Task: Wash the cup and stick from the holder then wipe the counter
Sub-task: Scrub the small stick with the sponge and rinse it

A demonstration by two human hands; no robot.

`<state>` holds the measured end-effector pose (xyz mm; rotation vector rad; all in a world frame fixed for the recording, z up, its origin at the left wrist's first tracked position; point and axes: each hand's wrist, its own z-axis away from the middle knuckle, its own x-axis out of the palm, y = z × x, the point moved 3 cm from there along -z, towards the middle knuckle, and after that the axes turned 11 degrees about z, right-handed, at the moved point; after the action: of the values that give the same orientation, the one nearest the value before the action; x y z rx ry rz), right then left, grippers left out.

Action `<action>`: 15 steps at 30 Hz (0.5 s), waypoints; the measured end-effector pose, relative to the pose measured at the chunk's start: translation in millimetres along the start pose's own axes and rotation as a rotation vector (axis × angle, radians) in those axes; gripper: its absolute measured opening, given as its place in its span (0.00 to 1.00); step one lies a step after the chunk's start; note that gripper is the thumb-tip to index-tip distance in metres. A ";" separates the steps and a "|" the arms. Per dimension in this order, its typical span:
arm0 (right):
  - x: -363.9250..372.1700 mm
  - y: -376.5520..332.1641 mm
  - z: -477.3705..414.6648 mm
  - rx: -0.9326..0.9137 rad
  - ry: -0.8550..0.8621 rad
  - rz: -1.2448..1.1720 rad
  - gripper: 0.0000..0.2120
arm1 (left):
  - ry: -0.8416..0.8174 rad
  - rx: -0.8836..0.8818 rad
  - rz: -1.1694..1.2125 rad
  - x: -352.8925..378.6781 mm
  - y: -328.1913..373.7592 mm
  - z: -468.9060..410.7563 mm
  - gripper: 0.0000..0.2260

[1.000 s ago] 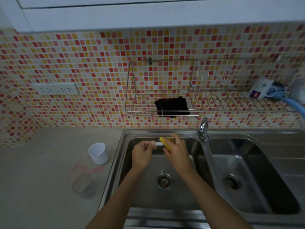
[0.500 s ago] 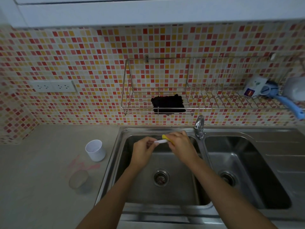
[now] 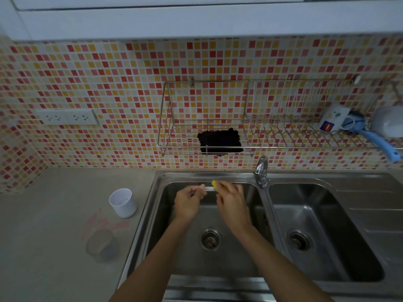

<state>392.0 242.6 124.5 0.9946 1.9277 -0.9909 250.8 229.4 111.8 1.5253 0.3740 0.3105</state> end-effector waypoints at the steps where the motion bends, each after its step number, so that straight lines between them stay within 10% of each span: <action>1: -0.9 -7.5 3.6 -0.068 0.023 0.013 0.23 | -0.009 -0.005 0.010 0.8 0.4 -1.0 0.08; 9: -6.6 10.9 -19.5 -0.259 0.081 0.169 0.18 | -0.169 -0.032 0.142 2.0 5.7 5.8 0.06; 15: -9.6 16.0 -27.6 -0.343 0.078 0.216 0.16 | -0.248 0.290 -0.254 -4.3 17.7 0.4 0.11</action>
<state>402.9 270.1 139.9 1.0228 1.9216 -0.4862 247.7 227.7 129.7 1.7538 0.4225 -0.1387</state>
